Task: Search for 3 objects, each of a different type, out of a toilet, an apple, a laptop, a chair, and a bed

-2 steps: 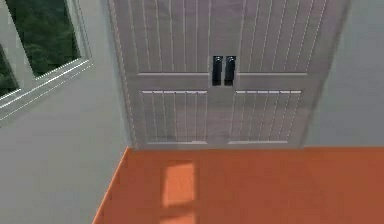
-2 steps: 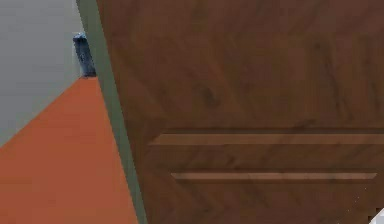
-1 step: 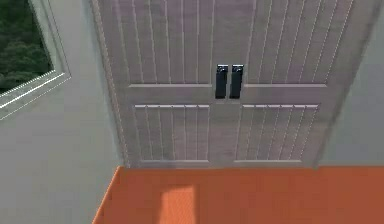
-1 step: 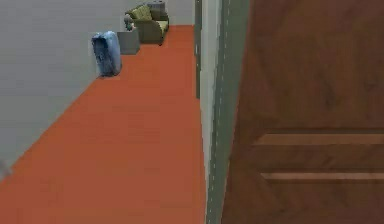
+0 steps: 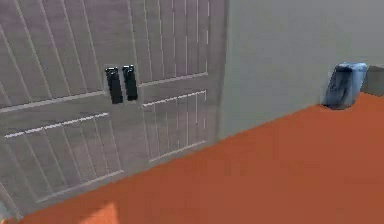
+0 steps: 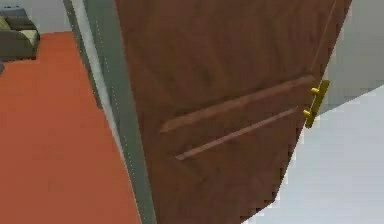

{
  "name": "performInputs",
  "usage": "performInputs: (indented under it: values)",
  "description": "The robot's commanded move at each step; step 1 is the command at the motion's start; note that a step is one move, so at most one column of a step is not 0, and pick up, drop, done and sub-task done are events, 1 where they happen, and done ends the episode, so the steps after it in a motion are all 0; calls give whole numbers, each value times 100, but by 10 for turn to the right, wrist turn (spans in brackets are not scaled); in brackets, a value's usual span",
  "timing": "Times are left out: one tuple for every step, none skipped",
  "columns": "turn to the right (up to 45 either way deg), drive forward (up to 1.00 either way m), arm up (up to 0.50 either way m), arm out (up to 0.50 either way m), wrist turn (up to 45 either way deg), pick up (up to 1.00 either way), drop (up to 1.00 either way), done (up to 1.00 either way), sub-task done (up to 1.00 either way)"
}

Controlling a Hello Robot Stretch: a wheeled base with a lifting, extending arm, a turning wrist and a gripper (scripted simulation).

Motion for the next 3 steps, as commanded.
performInputs:
  values:
    - [0,55,0,0,0,0,0,0,0]
    - [450,0,0,0,0,0,0,0,0]
    - [150,0,0,0,0,0,0,0,0]
